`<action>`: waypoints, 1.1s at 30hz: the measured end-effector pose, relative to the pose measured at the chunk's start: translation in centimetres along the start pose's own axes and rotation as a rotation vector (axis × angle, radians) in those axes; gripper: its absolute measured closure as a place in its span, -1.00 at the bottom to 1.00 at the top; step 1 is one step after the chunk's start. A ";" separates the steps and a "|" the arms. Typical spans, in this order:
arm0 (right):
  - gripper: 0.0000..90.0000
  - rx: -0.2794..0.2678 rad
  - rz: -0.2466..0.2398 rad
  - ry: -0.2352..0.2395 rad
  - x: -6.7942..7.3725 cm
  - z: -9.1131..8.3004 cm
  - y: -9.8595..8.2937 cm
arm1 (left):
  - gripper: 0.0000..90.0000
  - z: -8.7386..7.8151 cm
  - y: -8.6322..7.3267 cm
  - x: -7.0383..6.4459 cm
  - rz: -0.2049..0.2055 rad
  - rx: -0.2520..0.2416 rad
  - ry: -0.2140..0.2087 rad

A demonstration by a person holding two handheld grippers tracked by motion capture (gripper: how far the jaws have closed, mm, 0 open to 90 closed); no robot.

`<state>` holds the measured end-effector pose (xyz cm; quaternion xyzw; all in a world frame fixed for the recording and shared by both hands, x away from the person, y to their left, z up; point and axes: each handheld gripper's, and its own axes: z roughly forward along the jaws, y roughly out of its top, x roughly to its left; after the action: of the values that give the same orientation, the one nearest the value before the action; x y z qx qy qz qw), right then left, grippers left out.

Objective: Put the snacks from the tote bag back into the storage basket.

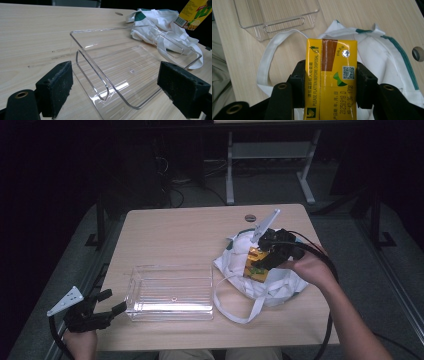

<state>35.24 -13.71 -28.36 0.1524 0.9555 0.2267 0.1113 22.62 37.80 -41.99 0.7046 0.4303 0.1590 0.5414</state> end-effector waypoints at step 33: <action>0.16 -0.035 -0.148 0.093 4.3 -0.2 7.1 | -0.72 0.0 0.0 0.1 -0.004 -0.006 -0.001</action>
<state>32.88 -6.29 -25.51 0.0688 0.9641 0.2415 0.0861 22.67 37.85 -42.03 0.7022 0.4309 0.1586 0.5441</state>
